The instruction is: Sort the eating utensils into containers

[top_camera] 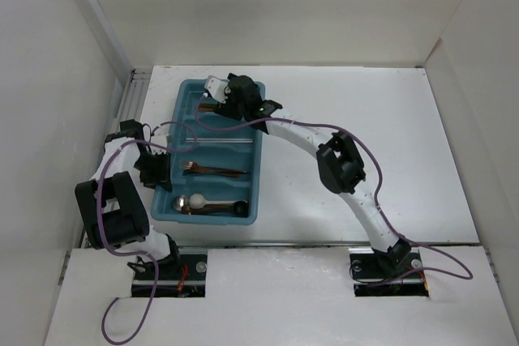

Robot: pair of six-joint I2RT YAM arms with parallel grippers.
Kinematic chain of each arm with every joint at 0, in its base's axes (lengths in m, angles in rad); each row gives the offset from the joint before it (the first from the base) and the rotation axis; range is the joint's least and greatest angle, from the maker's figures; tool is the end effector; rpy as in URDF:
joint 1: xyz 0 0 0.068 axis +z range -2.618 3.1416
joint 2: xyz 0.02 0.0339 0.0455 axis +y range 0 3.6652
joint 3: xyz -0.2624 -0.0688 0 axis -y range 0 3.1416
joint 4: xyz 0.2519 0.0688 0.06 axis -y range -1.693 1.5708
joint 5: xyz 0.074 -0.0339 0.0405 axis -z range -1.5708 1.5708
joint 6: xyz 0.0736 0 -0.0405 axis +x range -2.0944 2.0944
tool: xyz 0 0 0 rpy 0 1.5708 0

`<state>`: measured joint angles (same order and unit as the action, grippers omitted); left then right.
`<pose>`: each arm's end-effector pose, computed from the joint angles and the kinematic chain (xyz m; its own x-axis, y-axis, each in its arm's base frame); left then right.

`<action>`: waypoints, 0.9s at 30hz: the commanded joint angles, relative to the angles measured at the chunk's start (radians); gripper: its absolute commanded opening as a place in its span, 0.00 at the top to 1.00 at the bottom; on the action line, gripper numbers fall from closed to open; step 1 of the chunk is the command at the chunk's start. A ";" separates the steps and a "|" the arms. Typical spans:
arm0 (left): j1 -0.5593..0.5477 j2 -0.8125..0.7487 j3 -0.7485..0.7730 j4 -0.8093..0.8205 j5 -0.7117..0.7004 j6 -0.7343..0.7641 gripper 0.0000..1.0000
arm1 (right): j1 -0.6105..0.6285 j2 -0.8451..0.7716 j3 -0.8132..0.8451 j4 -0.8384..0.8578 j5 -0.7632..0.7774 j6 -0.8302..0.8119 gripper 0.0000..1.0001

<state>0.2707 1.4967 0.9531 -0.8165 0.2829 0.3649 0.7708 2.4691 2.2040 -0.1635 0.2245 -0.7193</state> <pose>0.2728 0.0544 0.1548 -0.9518 0.0915 -0.2928 0.1489 0.9723 -0.1804 0.4538 0.4179 0.2083 0.1275 -0.7715 -0.6233 -0.5981 0.4414 -0.6689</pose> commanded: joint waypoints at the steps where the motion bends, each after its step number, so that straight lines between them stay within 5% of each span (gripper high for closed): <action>1: 0.039 0.045 -0.066 -0.027 -0.137 0.005 1.00 | 0.016 -0.100 0.054 0.074 0.094 -0.011 0.12; 7: 0.085 0.014 -0.066 -0.018 -0.146 0.005 1.00 | -0.074 -0.349 -0.070 0.084 0.188 0.313 0.02; 10: 0.134 -0.006 -0.076 -0.009 -0.146 0.005 1.00 | -0.235 -0.581 -0.336 0.084 0.070 0.606 0.01; 14: 0.134 -0.026 -0.066 -0.009 -0.133 0.005 1.00 | -0.404 -0.821 -0.656 0.084 0.035 0.722 0.01; 17: 0.134 -0.052 -0.037 -0.009 -0.122 0.014 0.71 | -0.456 -0.954 -0.814 0.073 0.076 0.722 0.01; 18: 0.134 -0.052 -0.025 -0.018 -0.113 0.014 0.49 | -0.471 -0.981 -0.838 0.073 0.066 0.722 0.01; 21: 0.134 -0.081 0.012 -0.027 -0.113 0.014 0.31 | -0.531 -1.056 -0.882 0.007 0.038 0.757 0.01; 22: 0.134 -0.095 0.028 -0.041 -0.103 0.014 0.08 | -0.541 -1.068 -0.882 -0.007 0.082 0.770 0.01; 27: 0.134 -0.165 0.246 -0.078 -0.094 -0.027 0.00 | -0.551 -1.075 -0.817 -0.169 0.209 0.804 0.01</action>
<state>0.4011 1.4277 1.0401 -0.8650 0.1883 0.3664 0.2283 1.4151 1.3289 -0.2352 0.3470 0.0254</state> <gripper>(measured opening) 0.995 0.992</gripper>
